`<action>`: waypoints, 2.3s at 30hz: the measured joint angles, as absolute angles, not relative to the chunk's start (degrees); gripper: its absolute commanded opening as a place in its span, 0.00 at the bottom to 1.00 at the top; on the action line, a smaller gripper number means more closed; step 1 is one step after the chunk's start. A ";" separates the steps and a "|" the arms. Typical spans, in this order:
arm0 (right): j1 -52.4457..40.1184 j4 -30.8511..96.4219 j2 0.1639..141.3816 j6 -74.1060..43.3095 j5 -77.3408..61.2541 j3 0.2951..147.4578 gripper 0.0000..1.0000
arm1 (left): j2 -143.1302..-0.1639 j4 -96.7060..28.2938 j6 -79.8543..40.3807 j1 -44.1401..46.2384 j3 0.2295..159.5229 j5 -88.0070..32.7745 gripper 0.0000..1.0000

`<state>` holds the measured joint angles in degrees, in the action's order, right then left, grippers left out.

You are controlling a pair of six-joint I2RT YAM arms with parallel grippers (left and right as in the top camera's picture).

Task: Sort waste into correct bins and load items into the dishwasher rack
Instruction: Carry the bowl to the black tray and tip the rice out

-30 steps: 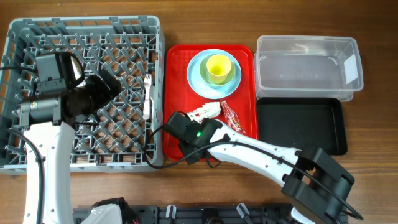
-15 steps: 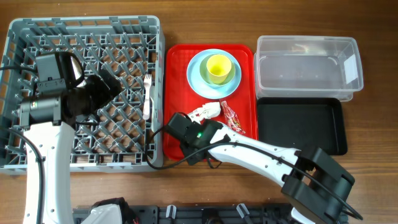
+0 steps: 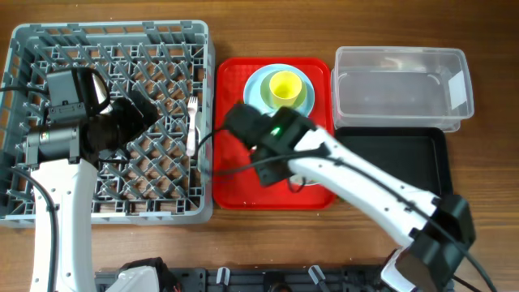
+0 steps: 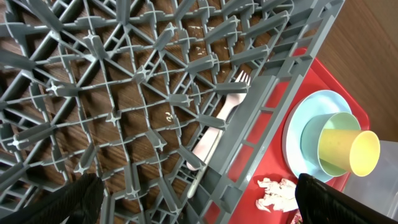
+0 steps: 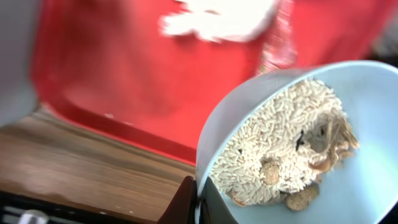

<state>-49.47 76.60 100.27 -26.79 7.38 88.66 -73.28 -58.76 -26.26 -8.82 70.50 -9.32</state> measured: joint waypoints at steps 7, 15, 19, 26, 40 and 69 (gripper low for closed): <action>-35.16 79.72 96.88 -24.03 6.57 88.66 0.04 | -73.28 -58.76 -26.26 -8.82 70.50 -9.32 1.00; -15.16 75.68 86.74 -13.43 -6.31 80.71 0.04 | -73.28 -58.76 -26.26 -8.82 70.50 -9.32 1.00; -2.09 72.31 77.97 -7.20 -16.93 72.53 0.04 | -73.28 -58.76 -26.26 -8.82 70.50 -9.32 1.00; 18.37 67.13 76.16 6.87 -39.20 58.46 0.04 | -73.28 -58.76 -26.26 -8.82 70.52 -9.32 1.00; 38.09 58.63 76.16 23.33 -65.95 46.61 0.04 | -73.28 -58.76 -26.26 -8.82 70.50 -9.34 1.00; 38.09 34.33 76.14 3.99 -83.88 36.99 0.04 | -73.28 -58.76 -26.26 -8.82 70.50 -9.32 1.00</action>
<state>38.09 34.33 76.14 3.99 -83.88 36.99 -73.28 -58.76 -26.26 -8.82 70.50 -9.32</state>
